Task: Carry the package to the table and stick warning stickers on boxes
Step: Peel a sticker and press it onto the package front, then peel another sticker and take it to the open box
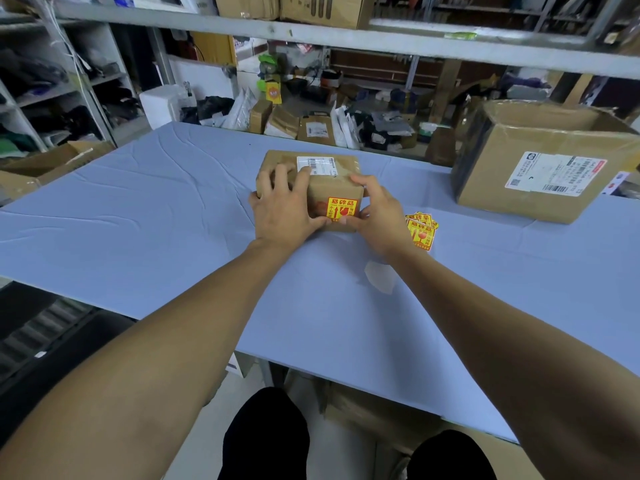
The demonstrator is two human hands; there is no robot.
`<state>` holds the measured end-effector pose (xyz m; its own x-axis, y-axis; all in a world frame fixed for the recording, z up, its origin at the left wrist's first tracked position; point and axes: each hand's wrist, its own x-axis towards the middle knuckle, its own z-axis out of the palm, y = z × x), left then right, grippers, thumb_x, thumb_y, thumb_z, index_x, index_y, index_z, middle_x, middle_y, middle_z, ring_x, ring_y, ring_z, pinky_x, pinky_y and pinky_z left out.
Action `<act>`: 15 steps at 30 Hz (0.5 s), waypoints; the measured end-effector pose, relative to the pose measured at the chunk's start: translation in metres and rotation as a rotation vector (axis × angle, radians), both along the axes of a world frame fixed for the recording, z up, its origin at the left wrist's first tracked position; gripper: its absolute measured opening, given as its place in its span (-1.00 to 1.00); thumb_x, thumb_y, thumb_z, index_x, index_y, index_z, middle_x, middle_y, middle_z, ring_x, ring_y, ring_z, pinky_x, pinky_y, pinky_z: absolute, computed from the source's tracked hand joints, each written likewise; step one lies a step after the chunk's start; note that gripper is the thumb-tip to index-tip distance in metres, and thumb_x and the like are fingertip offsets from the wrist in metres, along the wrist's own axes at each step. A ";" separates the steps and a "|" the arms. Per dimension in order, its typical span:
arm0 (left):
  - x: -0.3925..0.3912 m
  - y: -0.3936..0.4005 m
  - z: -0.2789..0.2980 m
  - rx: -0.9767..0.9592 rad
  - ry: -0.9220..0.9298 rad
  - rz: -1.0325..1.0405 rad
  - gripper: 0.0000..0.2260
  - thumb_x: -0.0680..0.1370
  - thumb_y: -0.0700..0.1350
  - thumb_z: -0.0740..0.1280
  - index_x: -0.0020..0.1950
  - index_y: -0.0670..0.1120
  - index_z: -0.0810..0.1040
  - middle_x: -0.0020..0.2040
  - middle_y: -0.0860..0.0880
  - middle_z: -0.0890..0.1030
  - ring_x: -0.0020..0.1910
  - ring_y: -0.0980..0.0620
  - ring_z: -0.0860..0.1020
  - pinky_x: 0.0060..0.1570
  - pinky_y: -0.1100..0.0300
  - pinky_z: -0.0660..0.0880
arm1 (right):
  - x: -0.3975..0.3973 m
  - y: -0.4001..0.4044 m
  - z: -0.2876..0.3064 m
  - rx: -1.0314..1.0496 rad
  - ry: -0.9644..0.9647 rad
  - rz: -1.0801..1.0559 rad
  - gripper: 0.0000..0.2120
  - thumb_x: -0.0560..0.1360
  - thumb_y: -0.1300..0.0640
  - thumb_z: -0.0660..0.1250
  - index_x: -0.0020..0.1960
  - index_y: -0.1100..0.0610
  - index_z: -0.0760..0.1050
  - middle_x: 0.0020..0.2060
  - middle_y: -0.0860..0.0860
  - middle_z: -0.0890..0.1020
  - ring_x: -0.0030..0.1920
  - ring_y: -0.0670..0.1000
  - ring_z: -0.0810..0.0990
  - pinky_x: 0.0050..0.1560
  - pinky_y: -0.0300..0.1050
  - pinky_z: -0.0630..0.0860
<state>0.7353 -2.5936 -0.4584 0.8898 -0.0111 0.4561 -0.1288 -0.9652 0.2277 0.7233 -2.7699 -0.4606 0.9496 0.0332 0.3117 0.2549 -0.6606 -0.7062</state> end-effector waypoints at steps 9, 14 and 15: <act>-0.025 0.020 0.014 -0.090 0.093 -0.146 -0.25 0.33 0.08 0.57 0.47 0.07 0.37 0.42 -0.02 0.34 0.44 -0.13 0.20 0.21 -0.18 0.44 | -0.033 0.002 0.005 -0.014 0.032 -0.007 -0.39 0.45 0.22 0.47 0.40 -0.12 0.33 0.25 0.11 0.55 -0.08 0.07 0.68 0.11 0.08 0.59; -0.053 0.018 0.015 -0.004 -0.030 -0.104 -0.40 0.40 -0.03 0.50 0.41 0.02 0.41 0.40 -0.15 0.37 0.40 -0.23 0.30 0.35 -0.20 0.33 | -0.056 0.000 0.013 0.008 0.080 -0.037 -0.33 0.49 0.24 0.43 0.50 -0.01 0.24 0.25 0.03 0.52 -0.07 0.02 0.62 0.09 -0.07 0.53; -0.063 0.014 0.010 -0.007 -0.112 -0.080 -0.47 0.40 -0.05 0.50 0.34 -0.01 0.46 0.32 -0.17 0.43 0.32 -0.24 0.38 0.29 -0.17 0.39 | -0.062 -0.003 0.014 0.002 0.102 -0.064 -0.36 0.49 0.19 0.44 0.50 0.05 0.27 0.24 0.03 0.53 0.00 0.05 0.61 0.12 -0.07 0.51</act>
